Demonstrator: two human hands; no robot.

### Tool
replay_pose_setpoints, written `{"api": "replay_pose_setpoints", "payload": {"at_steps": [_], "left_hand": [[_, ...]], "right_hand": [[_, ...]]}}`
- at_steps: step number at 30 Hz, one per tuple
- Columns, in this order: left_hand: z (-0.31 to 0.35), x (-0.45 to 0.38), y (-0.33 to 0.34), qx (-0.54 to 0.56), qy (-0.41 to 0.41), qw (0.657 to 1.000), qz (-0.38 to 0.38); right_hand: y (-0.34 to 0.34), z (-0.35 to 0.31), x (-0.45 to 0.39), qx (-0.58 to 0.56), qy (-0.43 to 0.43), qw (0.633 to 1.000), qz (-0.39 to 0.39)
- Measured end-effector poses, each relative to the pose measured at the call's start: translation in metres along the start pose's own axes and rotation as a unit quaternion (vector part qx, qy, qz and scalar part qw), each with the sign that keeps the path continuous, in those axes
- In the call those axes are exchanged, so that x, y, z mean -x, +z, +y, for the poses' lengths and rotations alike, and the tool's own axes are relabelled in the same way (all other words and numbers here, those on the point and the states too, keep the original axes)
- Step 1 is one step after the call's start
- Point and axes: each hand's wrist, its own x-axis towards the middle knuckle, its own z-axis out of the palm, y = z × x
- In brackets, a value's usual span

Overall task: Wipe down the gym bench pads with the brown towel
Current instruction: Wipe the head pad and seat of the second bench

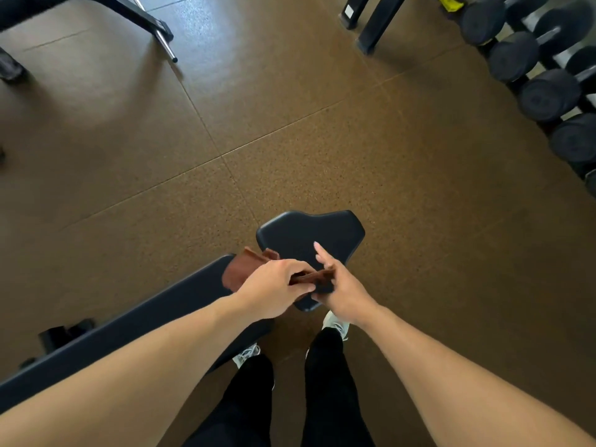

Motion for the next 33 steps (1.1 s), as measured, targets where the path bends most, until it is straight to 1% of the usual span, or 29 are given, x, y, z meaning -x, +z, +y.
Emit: {"api": "replay_pose_setpoints", "payload": {"at_steps": [2,4,6,8,10,12,15,17,18,20,22,24,26,28,30,33], "left_hand": [[0.003,-0.002,-0.008,-0.003,0.033,0.999,-0.002],[0.004,-0.009,-0.020,-0.001,0.042,0.999,-0.014],[0.005,-0.015,-0.034,-0.002,0.036,0.999,-0.010],[0.003,-0.022,-0.043,0.005,0.032,0.999,0.026],[0.002,-0.027,-0.048,0.026,0.025,0.996,0.080],[0.003,-0.031,-0.048,0.029,0.002,0.993,0.118],[0.002,-0.036,-0.046,0.036,-0.085,0.989,0.116],[-0.001,-0.039,-0.045,0.054,-0.142,0.984,0.096],[-0.001,-0.040,-0.044,0.066,-0.153,0.982,0.088],[0.002,-0.043,-0.044,0.080,-0.145,0.981,0.099],[0.009,-0.046,-0.049,0.090,-0.132,0.978,0.133],[0.017,-0.051,-0.059,0.098,-0.123,0.972,0.175],[0.028,-0.055,-0.070,0.098,-0.102,0.965,0.222],[0.037,-0.058,-0.077,0.105,-0.077,0.958,0.254],[0.041,-0.057,-0.078,0.107,-0.064,0.958,0.257],[0.033,-0.056,-0.063,0.093,-0.071,0.970,0.215]], "right_hand": [[-0.006,-0.011,-0.008,0.069,-0.082,0.993,-0.039],[-0.018,-0.019,-0.020,0.143,-0.144,0.977,-0.067],[-0.027,-0.033,-0.028,0.172,-0.147,0.969,-0.101],[-0.033,-0.046,-0.035,0.163,-0.115,0.974,-0.111],[-0.040,-0.053,-0.038,0.111,-0.098,0.984,-0.095],[-0.046,-0.053,-0.036,0.055,-0.092,0.992,-0.062],[-0.056,-0.046,-0.030,-0.034,-0.097,0.995,0.006],[-0.062,-0.043,-0.025,-0.031,-0.098,0.994,0.047],[-0.063,-0.042,-0.023,-0.025,-0.096,0.994,0.055],[-0.068,-0.044,-0.022,-0.041,-0.096,0.993,0.052],[-0.073,-0.052,-0.024,-0.080,-0.103,0.990,0.053],[-0.080,-0.065,-0.029,-0.105,-0.121,0.984,0.075],[-0.089,-0.081,-0.028,-0.109,-0.148,0.978,0.096],[-0.098,-0.093,-0.026,-0.108,-0.171,0.973,0.112],[-0.105,-0.093,-0.026,-0.112,-0.170,0.972,0.116],[-0.102,-0.069,-0.025,-0.090,-0.133,0.981,0.105]]}}
